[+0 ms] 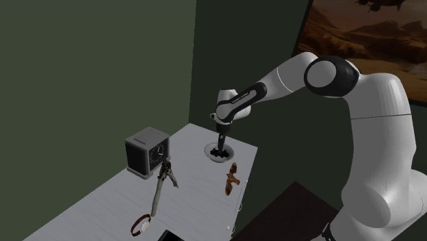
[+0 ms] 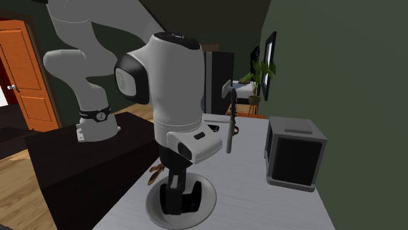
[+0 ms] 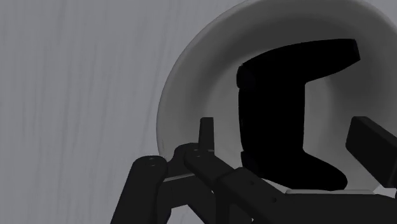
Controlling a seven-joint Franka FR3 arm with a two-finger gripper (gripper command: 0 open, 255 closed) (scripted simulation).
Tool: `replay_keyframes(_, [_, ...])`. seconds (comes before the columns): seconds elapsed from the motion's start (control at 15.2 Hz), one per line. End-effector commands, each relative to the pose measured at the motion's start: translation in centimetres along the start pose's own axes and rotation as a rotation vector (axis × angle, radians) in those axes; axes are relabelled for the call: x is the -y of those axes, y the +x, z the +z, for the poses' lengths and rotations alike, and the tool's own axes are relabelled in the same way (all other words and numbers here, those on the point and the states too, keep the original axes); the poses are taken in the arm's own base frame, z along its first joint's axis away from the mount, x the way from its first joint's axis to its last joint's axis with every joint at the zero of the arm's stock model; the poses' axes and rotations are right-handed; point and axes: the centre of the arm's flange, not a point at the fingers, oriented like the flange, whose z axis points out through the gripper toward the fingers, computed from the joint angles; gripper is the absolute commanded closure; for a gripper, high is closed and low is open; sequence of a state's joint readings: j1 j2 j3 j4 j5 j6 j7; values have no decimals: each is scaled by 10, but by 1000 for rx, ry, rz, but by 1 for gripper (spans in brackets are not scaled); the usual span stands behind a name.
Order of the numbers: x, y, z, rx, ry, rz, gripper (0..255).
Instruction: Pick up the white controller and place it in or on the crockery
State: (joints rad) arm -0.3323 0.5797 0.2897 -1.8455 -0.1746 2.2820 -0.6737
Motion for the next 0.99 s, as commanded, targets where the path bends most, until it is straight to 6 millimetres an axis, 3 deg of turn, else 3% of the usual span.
replay_keyframes(0.0, [0,0,0,0,0,0,0])
replay_keyframes(0.13, [0,0,0,0,0,0,0])
replay_keyframes(0.4, [0,0,-50,0,0,0,0])
replay_keyframes(0.92, [0,0,-50,0,0,0,0])
